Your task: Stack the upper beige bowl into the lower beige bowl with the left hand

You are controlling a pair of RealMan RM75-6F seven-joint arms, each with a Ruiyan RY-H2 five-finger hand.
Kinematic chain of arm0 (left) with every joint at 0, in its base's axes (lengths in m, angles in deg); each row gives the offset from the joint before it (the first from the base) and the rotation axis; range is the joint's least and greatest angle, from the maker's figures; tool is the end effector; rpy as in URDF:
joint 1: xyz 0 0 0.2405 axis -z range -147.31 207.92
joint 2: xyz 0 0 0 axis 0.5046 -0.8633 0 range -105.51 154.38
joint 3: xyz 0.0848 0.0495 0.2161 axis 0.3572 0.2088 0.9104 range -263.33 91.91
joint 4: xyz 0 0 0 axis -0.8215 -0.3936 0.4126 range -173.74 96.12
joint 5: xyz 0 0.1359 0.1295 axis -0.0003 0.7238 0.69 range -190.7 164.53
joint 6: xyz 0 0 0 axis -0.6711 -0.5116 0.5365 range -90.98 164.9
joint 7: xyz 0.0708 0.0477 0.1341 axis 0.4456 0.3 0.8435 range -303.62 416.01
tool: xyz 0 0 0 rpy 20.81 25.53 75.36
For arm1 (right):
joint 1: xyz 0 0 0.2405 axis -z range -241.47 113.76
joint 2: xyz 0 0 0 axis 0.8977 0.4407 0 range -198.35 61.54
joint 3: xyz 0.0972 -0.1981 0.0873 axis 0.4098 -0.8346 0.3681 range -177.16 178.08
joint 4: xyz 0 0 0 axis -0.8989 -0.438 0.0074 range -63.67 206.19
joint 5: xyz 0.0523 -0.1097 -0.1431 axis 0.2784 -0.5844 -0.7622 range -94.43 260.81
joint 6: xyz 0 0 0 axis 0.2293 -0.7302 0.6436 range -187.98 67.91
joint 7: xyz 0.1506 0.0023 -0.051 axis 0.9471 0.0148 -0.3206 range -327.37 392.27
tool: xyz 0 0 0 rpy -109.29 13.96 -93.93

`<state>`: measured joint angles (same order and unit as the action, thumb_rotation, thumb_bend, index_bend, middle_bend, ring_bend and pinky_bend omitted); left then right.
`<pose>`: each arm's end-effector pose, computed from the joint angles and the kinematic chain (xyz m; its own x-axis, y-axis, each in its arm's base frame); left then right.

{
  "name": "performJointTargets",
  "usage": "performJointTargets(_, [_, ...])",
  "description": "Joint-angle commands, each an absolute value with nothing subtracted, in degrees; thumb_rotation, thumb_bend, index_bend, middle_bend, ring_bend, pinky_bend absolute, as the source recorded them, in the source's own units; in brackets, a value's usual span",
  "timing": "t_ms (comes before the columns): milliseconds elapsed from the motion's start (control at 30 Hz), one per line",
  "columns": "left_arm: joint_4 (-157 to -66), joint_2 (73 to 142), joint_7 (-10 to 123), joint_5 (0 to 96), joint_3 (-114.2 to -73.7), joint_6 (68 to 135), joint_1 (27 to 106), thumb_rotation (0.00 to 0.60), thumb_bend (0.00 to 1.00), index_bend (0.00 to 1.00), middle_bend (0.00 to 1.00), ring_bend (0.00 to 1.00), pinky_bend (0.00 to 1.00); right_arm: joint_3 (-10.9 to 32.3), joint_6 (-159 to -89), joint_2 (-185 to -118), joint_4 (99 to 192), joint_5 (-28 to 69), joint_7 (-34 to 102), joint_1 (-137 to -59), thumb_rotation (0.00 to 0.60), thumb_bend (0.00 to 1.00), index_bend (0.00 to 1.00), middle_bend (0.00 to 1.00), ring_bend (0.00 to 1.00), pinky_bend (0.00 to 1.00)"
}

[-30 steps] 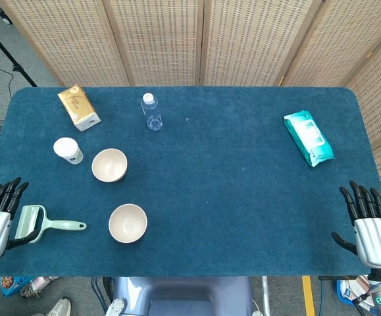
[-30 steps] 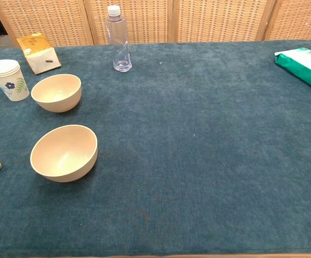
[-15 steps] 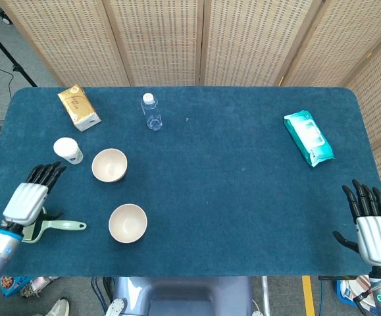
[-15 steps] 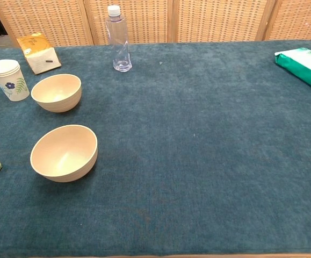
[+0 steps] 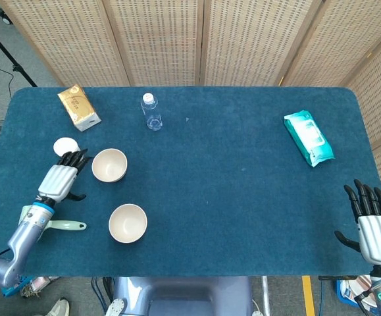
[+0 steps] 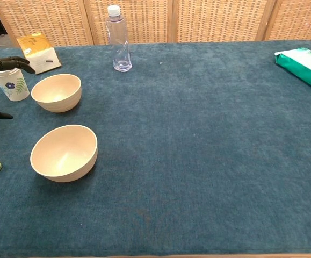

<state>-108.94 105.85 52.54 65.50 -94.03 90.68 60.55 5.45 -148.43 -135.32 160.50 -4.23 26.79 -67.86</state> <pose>-0.2541 0.3348 0.0609 0.4271 0.2627 0.8652 0.9006 -0.2093 -0.3810 -0.2838 -0.1952 0.1741 0.4856 0.0884 0.8697 -0.8727 -0.0096 0.4882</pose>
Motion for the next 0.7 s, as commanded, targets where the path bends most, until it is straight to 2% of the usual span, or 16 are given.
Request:
performJointTargets(33, [-107.52, 107.22, 52.24, 64.92, -93.88, 90.24, 61.12, 0.600, 0.23, 0.24, 0.00, 0.00, 0.00, 5.44, -148.39, -135.32, 160.48, -4.20, 26.80, -67.88, 0.600, 0.00, 0.00, 0.00, 0.00, 0.00])
performJointTargets(167, [-105.35, 109.54, 52.62, 64.24, -94.02, 89.98, 62.02, 0.600, 0.27, 0.29, 0.00, 0.00, 0.00, 5.43, -148.19, -135.41, 160.39, -4.05, 26.75, -67.94, 0.600, 0.00, 0.00, 0.00, 0.00, 0.00])
performJointTargets(500, [-101.88, 113.21, 54.67, 63.23, -94.28, 89.77, 64.00, 0.600, 0.29, 0.37, 0.00, 0.00, 0.00, 5.57, -147.56, -135.67, 160.14, -3.37, 26.55, -68.15, 0.600, 0.00, 0.00, 0.00, 0.00, 0.00])
performJointTargets(700, [-100.95, 114.74, 54.72, 62.25, -94.87, 89.67, 64.89, 0.600, 0.33, 0.49, 0.00, 0.00, 0.00, 5.55, -147.72, -135.57, 160.23, -3.47, 26.75, -68.11, 0.600, 0.00, 0.00, 0.00, 0.00, 0.00])
